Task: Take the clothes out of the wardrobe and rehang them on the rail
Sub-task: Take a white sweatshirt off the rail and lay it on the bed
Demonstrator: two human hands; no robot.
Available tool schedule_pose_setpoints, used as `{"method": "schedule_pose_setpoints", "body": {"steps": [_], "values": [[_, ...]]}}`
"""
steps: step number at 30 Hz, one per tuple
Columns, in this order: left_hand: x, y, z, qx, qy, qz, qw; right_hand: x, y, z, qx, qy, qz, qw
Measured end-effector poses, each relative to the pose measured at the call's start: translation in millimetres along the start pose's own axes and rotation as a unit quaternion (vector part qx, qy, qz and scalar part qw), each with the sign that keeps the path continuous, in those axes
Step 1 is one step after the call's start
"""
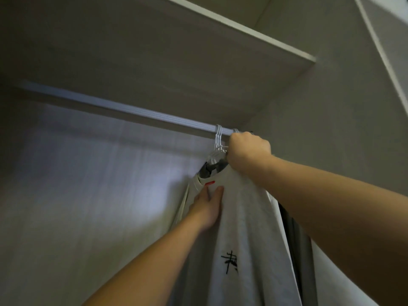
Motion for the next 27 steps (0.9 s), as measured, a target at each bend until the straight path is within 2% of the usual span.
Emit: {"method": "schedule_pose_setpoints", "body": {"steps": [8, 20, 27], "values": [[-13, -13, 13, 0.012, 0.017, 0.007, 1.000, 2, 5, 4, 0.025, -0.030, -0.009, 0.999], [-11, -19, 48, 0.103, -0.046, -0.062, 0.992, 0, -3, 10, 0.079, -0.076, -0.038, 0.993], [-6, -22, 51, 0.086, -0.028, -0.079, 0.993, 6, 3, 20, 0.057, -0.119, -0.034, 0.991]]}}
Point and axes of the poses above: each hand's wrist, its own x-axis towards the middle knuckle, its own z-axis out of the back of the hand, y = z × x, the point moved 6 cm from there along x, towards the middle knuckle, and after that the axes turned 1 degree about x, right-handed, at the moved point
